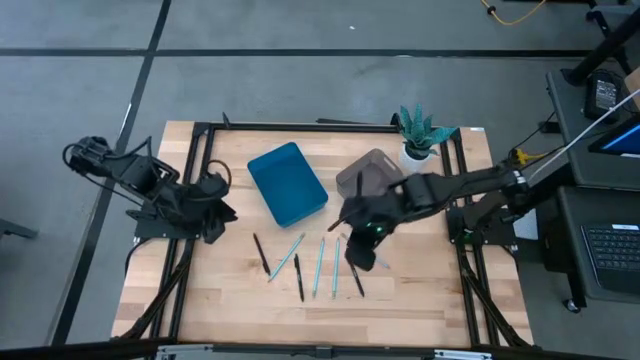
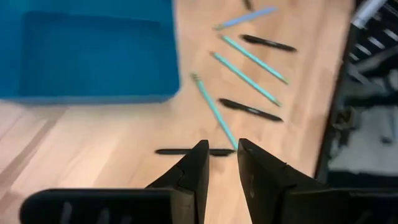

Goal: Sort pens & pencils
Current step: Put the blue pencil into the blue bin

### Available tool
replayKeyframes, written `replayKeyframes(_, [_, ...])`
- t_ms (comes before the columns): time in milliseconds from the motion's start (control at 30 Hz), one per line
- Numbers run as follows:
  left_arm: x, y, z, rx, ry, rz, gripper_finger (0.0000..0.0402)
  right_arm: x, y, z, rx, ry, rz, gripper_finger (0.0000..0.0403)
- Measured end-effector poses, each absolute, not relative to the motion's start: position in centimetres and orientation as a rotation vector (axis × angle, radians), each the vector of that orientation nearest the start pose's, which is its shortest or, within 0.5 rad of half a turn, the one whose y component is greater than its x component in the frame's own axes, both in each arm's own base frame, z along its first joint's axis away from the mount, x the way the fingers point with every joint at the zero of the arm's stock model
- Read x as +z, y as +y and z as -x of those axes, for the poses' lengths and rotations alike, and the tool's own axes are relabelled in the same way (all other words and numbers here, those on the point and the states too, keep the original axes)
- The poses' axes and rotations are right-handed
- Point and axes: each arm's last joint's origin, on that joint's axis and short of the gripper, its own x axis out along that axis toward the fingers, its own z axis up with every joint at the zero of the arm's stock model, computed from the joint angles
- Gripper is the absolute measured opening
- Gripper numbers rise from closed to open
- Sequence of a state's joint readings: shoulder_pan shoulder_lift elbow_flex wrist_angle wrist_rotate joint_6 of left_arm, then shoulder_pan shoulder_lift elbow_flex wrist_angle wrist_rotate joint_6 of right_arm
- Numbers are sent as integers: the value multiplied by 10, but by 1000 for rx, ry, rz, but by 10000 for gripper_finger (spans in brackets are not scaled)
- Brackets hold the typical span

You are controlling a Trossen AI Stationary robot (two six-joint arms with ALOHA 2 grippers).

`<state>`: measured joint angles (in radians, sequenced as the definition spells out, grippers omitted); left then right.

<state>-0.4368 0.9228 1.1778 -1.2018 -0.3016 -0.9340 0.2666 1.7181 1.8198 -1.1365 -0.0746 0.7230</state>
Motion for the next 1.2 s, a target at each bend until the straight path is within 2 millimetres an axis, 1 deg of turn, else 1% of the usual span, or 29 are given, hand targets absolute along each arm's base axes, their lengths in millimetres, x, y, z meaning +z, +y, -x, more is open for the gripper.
replayKeyframes(200, [355,-52,-124,409,813,594,80,341,101,-341,-365,1132,-603,39])
replayKeyframes(333, [353,-53,-119,452,812,601,80,331,103,-338,-568,1133,-628,39])
replayKeyframes(433, [352,-54,-117,469,814,605,80,326,105,-334,-649,1143,-648,39])
replayKeyframes(533, [352,-55,-117,473,811,596,80,316,107,-332,-656,1176,-636,39])
replayKeyframes(700, [352,-55,-117,476,808,591,80,295,110,-328,-587,1349,-675,39])
replayKeyframes(767, [352,-54,-116,479,812,587,80,289,112,-326,-576,1385,-681,39])
replayKeyframes(833, [351,-54,-116,483,817,582,80,286,114,-325,-572,1389,-674,39])
replayKeyframes(1033, [351,-54,-115,489,824,574,80,283,117,-328,-581,1316,-634,41])
replayKeyframes(1133, [351,-54,-115,489,823,574,80,279,119,-334,-555,1300,-618,56])
replayKeyframes(1200, [351,-53,-115,490,824,574,80,273,120,-337,-559,1307,-591,72])
